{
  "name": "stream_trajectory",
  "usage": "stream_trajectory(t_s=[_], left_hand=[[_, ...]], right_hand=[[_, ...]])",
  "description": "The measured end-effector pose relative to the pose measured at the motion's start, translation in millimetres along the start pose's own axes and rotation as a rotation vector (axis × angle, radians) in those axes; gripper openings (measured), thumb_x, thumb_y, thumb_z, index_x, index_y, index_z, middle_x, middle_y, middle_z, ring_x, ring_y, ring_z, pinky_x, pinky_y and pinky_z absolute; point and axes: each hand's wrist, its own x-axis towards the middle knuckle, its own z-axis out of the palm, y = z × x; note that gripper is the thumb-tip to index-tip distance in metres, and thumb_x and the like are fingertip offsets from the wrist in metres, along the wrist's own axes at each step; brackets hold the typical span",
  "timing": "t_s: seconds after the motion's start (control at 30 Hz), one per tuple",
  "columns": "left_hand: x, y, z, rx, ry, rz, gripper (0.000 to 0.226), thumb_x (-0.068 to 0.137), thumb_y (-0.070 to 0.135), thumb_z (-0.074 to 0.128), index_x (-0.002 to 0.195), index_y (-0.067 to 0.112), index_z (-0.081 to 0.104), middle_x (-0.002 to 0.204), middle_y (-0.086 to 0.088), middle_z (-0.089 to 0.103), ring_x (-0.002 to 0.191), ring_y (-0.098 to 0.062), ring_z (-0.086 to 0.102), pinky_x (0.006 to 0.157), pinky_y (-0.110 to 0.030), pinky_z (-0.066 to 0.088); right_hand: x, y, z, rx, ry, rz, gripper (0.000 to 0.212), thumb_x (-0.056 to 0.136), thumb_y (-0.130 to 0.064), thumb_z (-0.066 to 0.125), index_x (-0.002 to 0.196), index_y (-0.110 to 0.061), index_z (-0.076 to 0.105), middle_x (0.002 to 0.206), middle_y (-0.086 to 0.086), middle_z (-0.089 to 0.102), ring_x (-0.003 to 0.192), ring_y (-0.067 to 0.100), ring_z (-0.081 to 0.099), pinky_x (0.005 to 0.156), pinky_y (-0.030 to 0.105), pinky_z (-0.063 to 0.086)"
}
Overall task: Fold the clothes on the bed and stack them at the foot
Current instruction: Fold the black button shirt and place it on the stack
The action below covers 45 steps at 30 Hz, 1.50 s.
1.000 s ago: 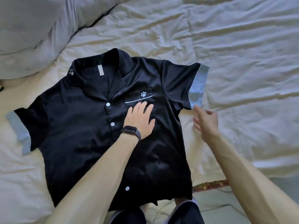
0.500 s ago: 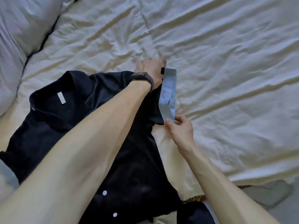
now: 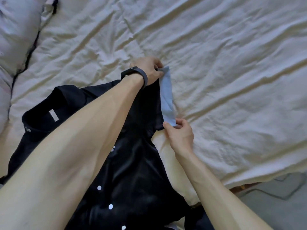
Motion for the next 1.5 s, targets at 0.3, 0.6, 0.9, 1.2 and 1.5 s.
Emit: stream_trajectory(t_s=[0.3, 0.6, 0.9, 1.2, 1.5], left_hand=[[-100.2, -54.2, -25.3, -0.835, 0.247, 0.012, 0.003, 0.078, 0.026, 0.064, 0.077, 0.027, 0.062, 0.077, 0.006, 0.063, 0.076, -0.008, 0.057, 0.075, -0.022, 0.044], [-264.8, -216.4, 60.8, -0.517, 0.228, -0.659, 0.027, 0.09, 0.005, 0.056, 0.104, 0.023, 0.07, 0.116, -0.005, 0.067, 0.089, -0.015, 0.059, 0.077, -0.027, 0.042], [-170.7, -204.7, 27.5, -0.497, 0.293, -0.432, 0.061, 0.091, 0.043, 0.066, 0.142, 0.02, 0.044, 0.135, 0.0, 0.056, 0.12, -0.019, 0.056, 0.093, -0.028, 0.04], [-108.2, -209.9, 0.7, -0.462, 0.06, -0.448, 0.027, 0.092, 0.039, 0.07, 0.113, 0.022, 0.07, 0.103, 0.006, 0.067, 0.104, -0.019, 0.063, 0.098, -0.035, 0.05], [-70.4, -196.2, -2.6, -0.593, 0.049, -0.319, 0.03, 0.091, 0.041, 0.071, 0.116, 0.026, 0.073, 0.1, 0.018, 0.069, 0.107, -0.012, 0.065, 0.097, -0.03, 0.051]], right_hand=[[-58.1, -4.5, 32.8, 0.135, 0.048, -0.325, 0.018, 0.087, -0.023, 0.07, 0.085, -0.04, 0.063, 0.084, -0.012, 0.067, 0.072, 0.007, 0.064, 0.067, 0.017, 0.049], [-130.9, 78.8, 79.4, -0.516, -0.414, -0.372, 0.019, 0.091, -0.034, 0.065, 0.104, -0.045, 0.057, 0.113, -0.023, 0.048, 0.08, -0.002, 0.062, 0.074, 0.019, 0.048], [-105.2, 47.5, 87.9, 0.317, -0.209, 0.382, 0.037, 0.084, -0.044, 0.082, 0.106, -0.018, 0.069, 0.108, -0.002, 0.069, 0.077, 0.011, 0.077, 0.058, 0.024, 0.056], [-83.1, 36.3, 98.9, 0.67, -0.141, 0.612, 0.044, 0.084, -0.018, 0.085, 0.122, -0.011, 0.064, 0.116, 0.005, 0.069, 0.055, 0.007, 0.065, 0.047, 0.019, 0.051], [-73.4, 49.1, 83.4, 0.615, -0.224, 0.505, 0.024, 0.086, -0.03, 0.082, 0.079, -0.019, 0.062, 0.078, -0.007, 0.065, 0.062, 0.006, 0.066, 0.051, 0.02, 0.051]])
